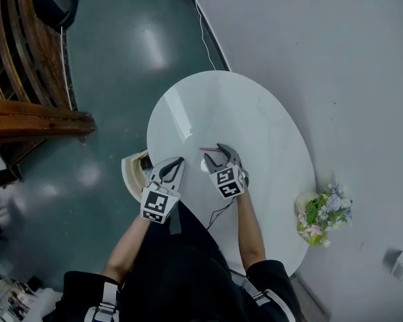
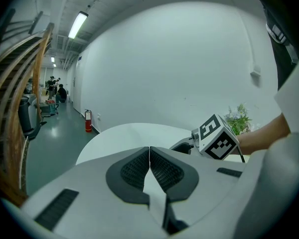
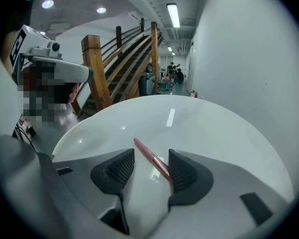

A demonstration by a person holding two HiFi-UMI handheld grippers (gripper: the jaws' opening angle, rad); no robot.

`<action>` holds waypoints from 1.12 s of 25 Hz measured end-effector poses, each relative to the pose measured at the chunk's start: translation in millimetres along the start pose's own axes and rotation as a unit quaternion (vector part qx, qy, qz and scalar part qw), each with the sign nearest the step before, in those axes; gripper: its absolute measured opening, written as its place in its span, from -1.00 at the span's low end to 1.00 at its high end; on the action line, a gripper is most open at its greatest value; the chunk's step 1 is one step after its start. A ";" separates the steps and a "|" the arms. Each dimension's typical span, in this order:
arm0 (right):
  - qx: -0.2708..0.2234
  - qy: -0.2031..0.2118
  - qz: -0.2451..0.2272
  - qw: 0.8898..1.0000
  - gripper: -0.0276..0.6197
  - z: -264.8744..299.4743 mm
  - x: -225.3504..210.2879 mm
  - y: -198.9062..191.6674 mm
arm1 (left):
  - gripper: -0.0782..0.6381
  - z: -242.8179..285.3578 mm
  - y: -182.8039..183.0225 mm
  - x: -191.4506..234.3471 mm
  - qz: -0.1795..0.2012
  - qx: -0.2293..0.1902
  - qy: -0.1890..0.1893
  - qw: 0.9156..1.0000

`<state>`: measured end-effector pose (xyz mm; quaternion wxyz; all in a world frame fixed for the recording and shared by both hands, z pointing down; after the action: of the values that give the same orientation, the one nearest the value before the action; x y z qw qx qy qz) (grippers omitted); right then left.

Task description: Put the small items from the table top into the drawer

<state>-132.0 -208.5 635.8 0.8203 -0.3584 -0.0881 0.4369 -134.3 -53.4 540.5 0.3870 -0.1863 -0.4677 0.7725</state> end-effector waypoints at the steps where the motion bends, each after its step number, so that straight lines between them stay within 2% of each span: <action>1: 0.002 0.001 0.003 1.000 -0.20 0.3 0.4 0.6 | -0.73 0.0 0.0 0.2 0.000 0.000 0.000 1.000; 3: 0.005 0.004 0.006 1.000 -0.23 0.8 1.8 1.3 | -0.73 -0.4 0.1 -0.7 -0.001 0.000 -0.001 1.000; 6: 0.010 0.006 0.010 1.000 -0.41 0.8 4.0 1.8 | -0.73 -1.2 -0.1 -3.1 -0.001 -0.001 -0.003 1.000; 9: 0.014 -0.002 0.015 1.000 -0.69 1.1 6.4 2.1 | -0.73 -3.4 -0.5 -3.1 0.000 -0.001 -0.004 1.000; 16: 0.015 -0.019 0.014 1.000 -0.72 0.1 9.5 4.6 | -0.73 -15.0 -1.4 -0.9 0.000 -0.004 -0.005 1.000; 21: -0.010 -0.032 0.004 0.999 -0.72 -14.2 16.2 22.3 | -0.73 -29.9 2.5 -2.9 0.001 -0.014 -0.007 1.000; 28: -0.058 -0.048 -0.016 0.997 -0.72 -43.8 50.0 55.4 | -0.73 -66.3 20.6 -4.4 0.007 -0.046 -0.009 0.999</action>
<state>-118.0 -171.9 558.6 0.8000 -0.3827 -0.1583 0.4342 -97.2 -23.9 489.6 0.3682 -0.2005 -0.5052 0.7543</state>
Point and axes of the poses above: the fingertips, and each gripper's own axes: z forward along the fingers, x to its left, y out of its top, the point moved 6 cm from there along -z, backward along the fingers, and after that the axes turned 12 degrees about y, right-handed, at the moved point
